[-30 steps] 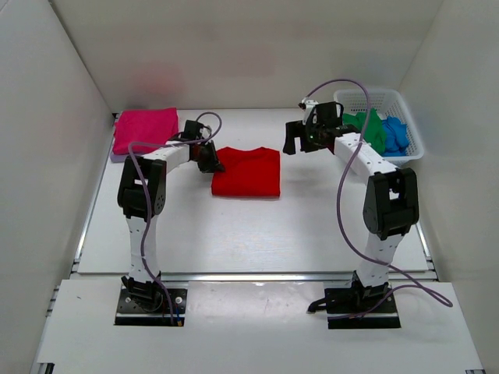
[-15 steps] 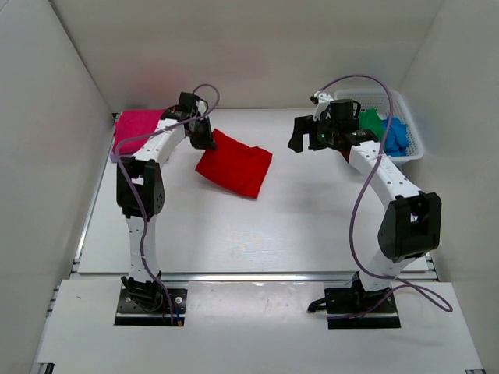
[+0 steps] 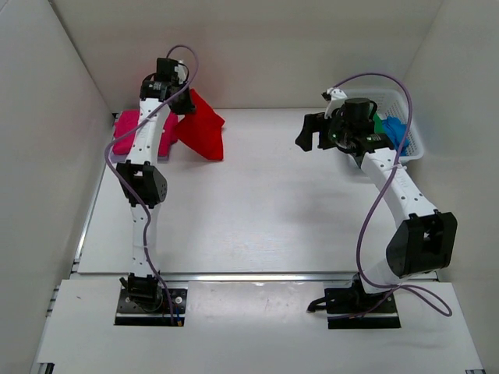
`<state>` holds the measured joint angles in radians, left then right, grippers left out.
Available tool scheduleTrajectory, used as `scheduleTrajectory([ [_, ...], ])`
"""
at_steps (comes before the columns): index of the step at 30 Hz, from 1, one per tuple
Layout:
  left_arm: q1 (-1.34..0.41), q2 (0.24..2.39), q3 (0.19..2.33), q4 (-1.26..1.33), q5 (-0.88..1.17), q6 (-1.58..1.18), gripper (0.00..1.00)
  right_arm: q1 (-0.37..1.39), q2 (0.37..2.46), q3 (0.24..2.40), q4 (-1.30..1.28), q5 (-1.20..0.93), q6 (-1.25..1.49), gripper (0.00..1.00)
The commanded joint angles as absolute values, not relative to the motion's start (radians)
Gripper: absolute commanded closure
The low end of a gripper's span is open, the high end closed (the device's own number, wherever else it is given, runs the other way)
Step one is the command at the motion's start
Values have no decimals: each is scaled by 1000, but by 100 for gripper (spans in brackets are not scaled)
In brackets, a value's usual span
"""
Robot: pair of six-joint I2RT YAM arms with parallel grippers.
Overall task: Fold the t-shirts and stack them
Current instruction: Put the neatly folded tshirt into the corner of the board with the left arm
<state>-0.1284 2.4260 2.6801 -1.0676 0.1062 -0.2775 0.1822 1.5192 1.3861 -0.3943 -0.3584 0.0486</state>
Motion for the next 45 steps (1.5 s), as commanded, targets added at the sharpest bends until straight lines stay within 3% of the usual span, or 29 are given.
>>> scheduleTrajectory([
  [1, -107, 2421, 2749, -1138, 54, -261, 100, 178, 1470, 1377, -365, -379, 32, 12],
  [23, 138, 2408, 2839, -1066, 52, -236, 100, 233, 1459, 1289, -354, -400, 54, 12],
  [45, 221, 2344, 2838, -911, 193, -296, 100, 278, 1470, 1241, -359, -373, 95, 12],
])
